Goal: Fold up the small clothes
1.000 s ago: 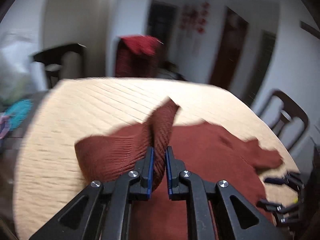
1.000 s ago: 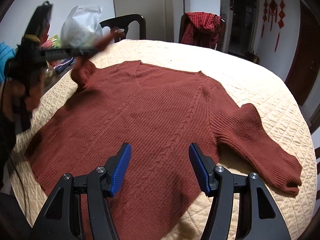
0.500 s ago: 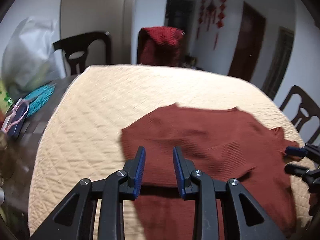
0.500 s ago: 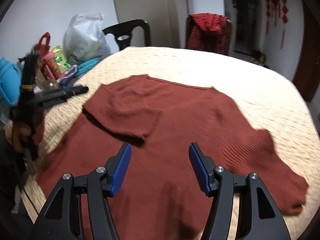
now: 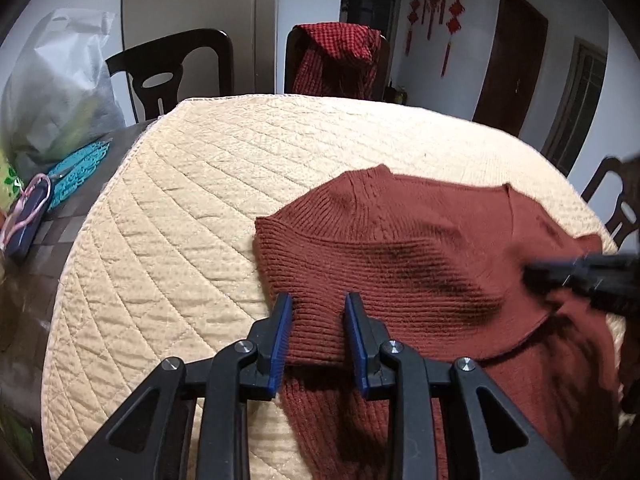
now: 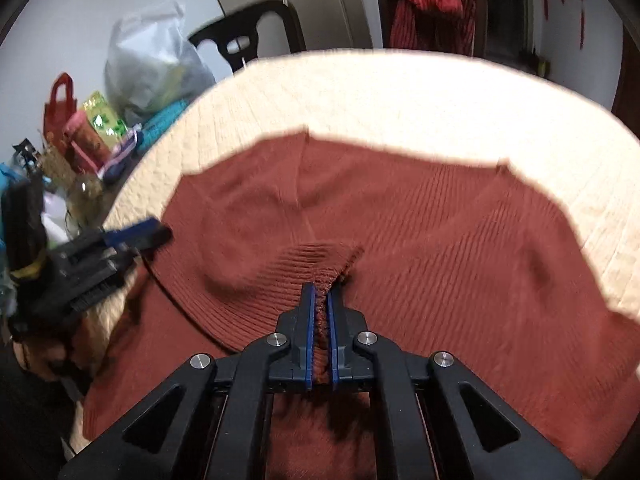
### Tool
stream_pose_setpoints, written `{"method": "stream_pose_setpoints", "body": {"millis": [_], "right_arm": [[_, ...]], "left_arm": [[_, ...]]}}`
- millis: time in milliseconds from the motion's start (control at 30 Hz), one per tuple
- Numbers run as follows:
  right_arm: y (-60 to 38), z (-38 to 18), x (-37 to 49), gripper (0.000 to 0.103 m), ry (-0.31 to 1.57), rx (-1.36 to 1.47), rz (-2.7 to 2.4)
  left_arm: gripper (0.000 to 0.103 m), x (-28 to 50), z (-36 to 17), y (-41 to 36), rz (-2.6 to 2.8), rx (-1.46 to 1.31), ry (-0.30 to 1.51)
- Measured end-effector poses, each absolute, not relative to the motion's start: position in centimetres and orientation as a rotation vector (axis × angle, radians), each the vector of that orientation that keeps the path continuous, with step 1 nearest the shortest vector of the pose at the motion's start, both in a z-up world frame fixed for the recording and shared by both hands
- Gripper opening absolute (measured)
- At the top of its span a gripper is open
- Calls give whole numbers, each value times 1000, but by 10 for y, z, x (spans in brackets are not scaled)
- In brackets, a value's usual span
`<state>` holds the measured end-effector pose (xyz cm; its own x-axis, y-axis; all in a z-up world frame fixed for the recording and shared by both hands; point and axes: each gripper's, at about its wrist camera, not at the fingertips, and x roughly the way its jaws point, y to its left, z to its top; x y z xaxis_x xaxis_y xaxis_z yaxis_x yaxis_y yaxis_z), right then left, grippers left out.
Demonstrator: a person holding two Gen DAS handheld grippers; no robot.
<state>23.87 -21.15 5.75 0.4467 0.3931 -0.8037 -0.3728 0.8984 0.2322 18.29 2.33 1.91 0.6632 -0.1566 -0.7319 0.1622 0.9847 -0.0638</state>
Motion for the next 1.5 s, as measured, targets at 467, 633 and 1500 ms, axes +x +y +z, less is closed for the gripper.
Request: {"method": "stream_pose_setpoints", "body": {"millis": [467, 633, 1500], "right_arm": [[-224, 64, 248, 10, 961, 27, 434], [-224, 41, 265, 10, 1025, 34, 422], [-358, 70, 96, 41, 894, 242, 274]], "left_arm": [[28, 190, 38, 24, -168, 0, 770], [29, 207, 16, 19, -149, 11, 856], [39, 57, 48, 5, -236, -72, 783]]}}
